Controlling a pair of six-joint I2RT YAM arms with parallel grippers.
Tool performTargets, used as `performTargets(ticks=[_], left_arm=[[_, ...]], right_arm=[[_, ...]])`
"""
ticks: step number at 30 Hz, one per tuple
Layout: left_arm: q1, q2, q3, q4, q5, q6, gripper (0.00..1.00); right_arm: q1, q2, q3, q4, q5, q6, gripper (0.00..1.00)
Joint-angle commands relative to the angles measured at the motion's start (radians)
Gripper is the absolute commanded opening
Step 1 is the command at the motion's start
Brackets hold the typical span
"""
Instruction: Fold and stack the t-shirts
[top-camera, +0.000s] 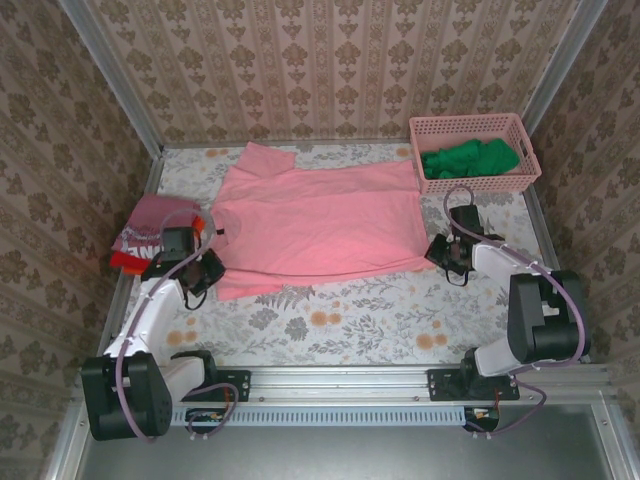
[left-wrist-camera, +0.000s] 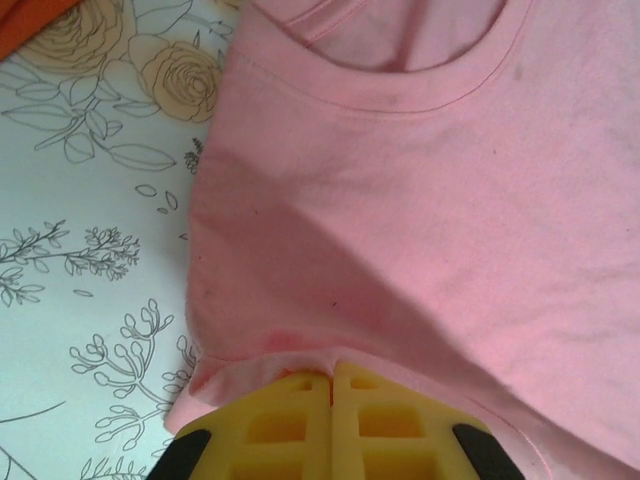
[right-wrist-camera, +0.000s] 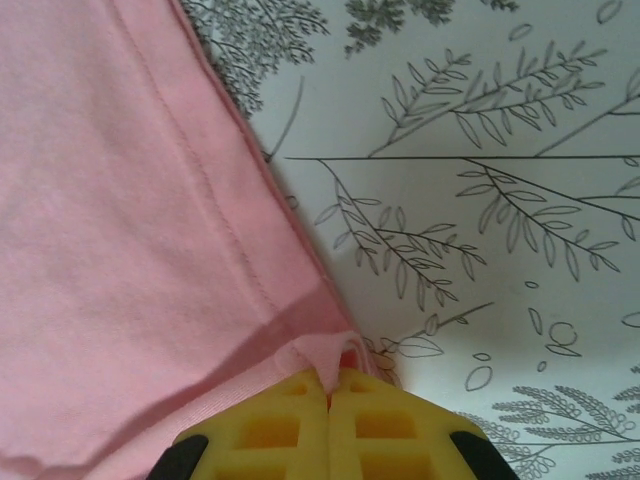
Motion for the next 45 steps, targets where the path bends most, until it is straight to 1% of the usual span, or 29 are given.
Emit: performTargets(ticks=[1, 5, 7, 9, 10, 11, 12, 13, 15, 17, 19, 21, 24, 27, 29, 32, 35, 40, 45], left_arm=[[0.02, -0.022, -0.026, -0.064, 0.012, -0.028, 0.0], [0.03, -0.028, -0.034, -0.067, 0.017, -0.028, 0.01], [0.031, -0.025, -0.032, -0.062, 0.015, -0.026, 0.02], [0.033, -0.024, -0.025, -0.049, 0.011, -0.026, 0.06], [0.031, -0.023, -0.02, -0.044, 0.009, -0.026, 0.11], [0.031, -0.021, -0.012, -0.042, 0.006, -0.026, 0.19], [0.032, -0.018, -0.002, -0.042, 0.007, -0.024, 0.3], [0.031, -0.018, 0.008, -0.041, 0.009, -0.022, 0.35], [0.03, -0.022, 0.02, -0.031, 0.014, -0.018, 0.39], [0.031, -0.022, 0.026, -0.018, 0.011, -0.015, 0.44], [0.029, -0.012, 0.045, -0.033, -0.01, -0.004, 0.48], [0.02, -0.004, 0.059, -0.041, -0.043, 0.007, 0.52], [0.014, 0.028, 0.068, 0.0, -0.055, 0.014, 0.53], [0.015, 0.099, 0.096, 0.013, -0.075, 0.008, 0.54], [0.013, 0.115, 0.104, -0.008, -0.091, -0.013, 0.55], [0.002, 0.045, 0.06, -0.029, -0.122, -0.041, 0.55], [0.003, -0.035, 0.016, -0.067, -0.091, -0.026, 0.56], [0.002, -0.089, -0.02, -0.133, -0.01, -0.02, 0.55], [0.0, -0.143, -0.077, -0.153, 0.014, -0.043, 0.49]], right_arm=[[-0.006, -0.043, -0.032, -0.044, 0.055, 0.009, 0.0], [-0.005, -0.056, -0.028, -0.055, 0.05, 0.0, 0.0], [-0.005, -0.067, -0.022, -0.051, 0.041, -0.006, 0.04], [-0.005, -0.075, -0.016, -0.035, 0.034, -0.02, 0.15], [-0.003, -0.114, -0.013, -0.027, 0.034, -0.027, 0.24], [-0.001, -0.129, -0.009, -0.023, 0.033, -0.038, 0.36], [0.002, -0.148, -0.003, -0.026, 0.034, -0.051, 0.49], [0.008, -0.169, 0.005, -0.03, 0.035, -0.067, 0.58], [0.034, -0.211, 0.015, -0.034, 0.044, -0.098, 0.68], [0.077, -0.245, 0.022, -0.025, 0.048, -0.124, 0.73], [0.145, -0.263, 0.031, 0.0, 0.042, -0.152, 0.75], [0.219, -0.248, 0.045, 0.026, 0.039, -0.16, 0.76], [0.295, -0.184, 0.071, 0.053, 0.039, -0.143, 0.76], [0.331, -0.112, 0.098, 0.07, 0.032, -0.114, 0.76], [0.333, -0.089, 0.111, 0.051, 0.049, -0.091, 0.76], [0.318, -0.094, 0.105, 0.023, 0.082, -0.069, 0.74], [0.277, -0.112, 0.078, 0.023, 0.051, -0.05, 0.72], [0.235, -0.124, 0.066, 0.013, 0.034, -0.059, 0.71], [0.226, -0.123, 0.067, 0.013, 0.035, -0.059, 0.71]])
